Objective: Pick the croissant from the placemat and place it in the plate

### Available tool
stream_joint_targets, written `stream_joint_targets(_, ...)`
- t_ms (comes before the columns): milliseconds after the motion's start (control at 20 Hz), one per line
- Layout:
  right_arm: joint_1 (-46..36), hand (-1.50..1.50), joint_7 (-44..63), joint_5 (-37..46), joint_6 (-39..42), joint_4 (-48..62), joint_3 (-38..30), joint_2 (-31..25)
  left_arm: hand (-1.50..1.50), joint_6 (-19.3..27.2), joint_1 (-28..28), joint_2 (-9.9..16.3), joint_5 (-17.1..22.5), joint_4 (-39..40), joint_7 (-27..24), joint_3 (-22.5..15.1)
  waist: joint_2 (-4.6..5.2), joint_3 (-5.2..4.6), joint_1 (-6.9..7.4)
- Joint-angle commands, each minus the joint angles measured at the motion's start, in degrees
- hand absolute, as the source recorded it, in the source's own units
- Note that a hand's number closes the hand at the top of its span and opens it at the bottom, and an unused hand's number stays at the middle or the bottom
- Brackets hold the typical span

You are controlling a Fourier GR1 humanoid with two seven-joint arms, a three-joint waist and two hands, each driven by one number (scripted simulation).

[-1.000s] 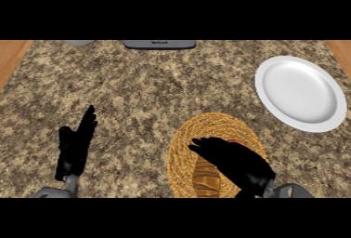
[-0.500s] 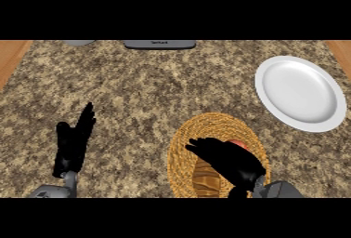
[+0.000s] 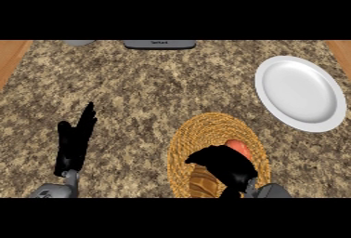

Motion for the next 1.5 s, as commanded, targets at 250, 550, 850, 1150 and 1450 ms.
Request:
stream_joint_targets(250, 2.04, 1.50, -7.48, 7.85, -5.84, 0.44, 0.76, 0.77, 0.00, -1.21, 0.82, -2.39, -2.41, -0.30, -0.45, 1.25, -0.01, -0.01, -0.04)
stream_joint_targets(550, -5.87, 1.50, -10.42, 7.15, -9.42, 8.46, -9.39, -0.26, 0.00, -0.20, 4.26, -2.20, -3.76, -5.99, 1.93, 0.15, 0.04, 0.02, 0.32)
stream_joint_targets(850, -11.08, 1.50, -10.49, 5.24, -14.71, 14.35, -21.86, -3.94, 0.00, -2.72, 2.57, -0.99, -1.84, -2.57, -0.74, 2.46, 0.10, 0.01, 0.20)
stream_joint_targets(1150, -13.63, 1.50, -12.35, 5.08, -21.24, 10.23, -26.40, -4.20, 0.00, -3.05, 1.02, -1.26, -1.77, -0.31, -0.34, 3.53, 0.01, 0.00, -0.04)
stream_joint_targets(1450, -17.59, 1.50, -3.70, 1.19, -22.22, -0.97, -36.09, -5.05, 0.00, -2.55, 1.42, -1.61, -2.03, -2.87, 1.69, 2.99, -0.25, -0.02, -0.43)
